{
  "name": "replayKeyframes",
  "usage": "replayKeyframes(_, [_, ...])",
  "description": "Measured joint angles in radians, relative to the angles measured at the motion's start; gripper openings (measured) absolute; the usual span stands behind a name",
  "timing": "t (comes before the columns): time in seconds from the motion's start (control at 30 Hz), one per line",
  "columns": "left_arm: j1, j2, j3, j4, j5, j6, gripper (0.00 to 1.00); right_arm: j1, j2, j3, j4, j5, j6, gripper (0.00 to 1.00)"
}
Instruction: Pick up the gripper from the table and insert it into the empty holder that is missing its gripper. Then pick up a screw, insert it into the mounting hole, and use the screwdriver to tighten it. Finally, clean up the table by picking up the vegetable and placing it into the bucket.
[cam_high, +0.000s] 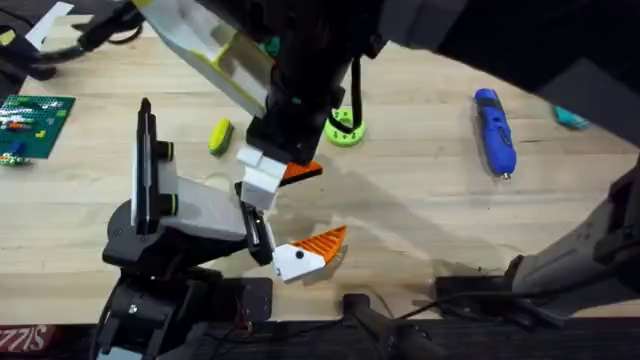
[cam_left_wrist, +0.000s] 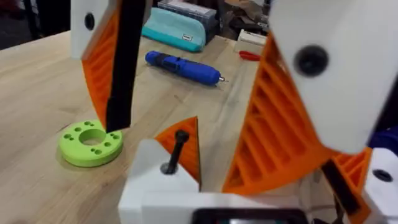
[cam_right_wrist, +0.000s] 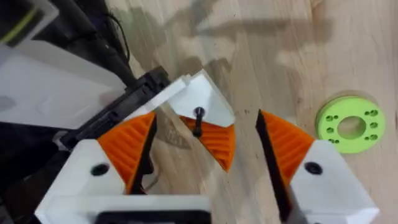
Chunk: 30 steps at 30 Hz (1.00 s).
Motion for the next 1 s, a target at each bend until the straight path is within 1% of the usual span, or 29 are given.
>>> replayKeyframes(0.03, [0.000, 0.000, 0.000, 0.000, 0.000, 0.000, 0.986, -0.002, 0.000, 0.000, 0.000, 0.003, -0.001, 0.986])
replayKeyframes(0.1, [0.000, 0.000, 0.000, 0.000, 0.000, 0.000, 0.986, -0.003, 0.000, 0.000, 0.000, 0.004, -0.001, 0.994])
replayKeyframes(1.0, [0.000, 0.000, 0.000, 0.000, 0.000, 0.000, 0.986, -0.003, 0.000, 0.000, 0.000, 0.004, -0.001, 0.997])
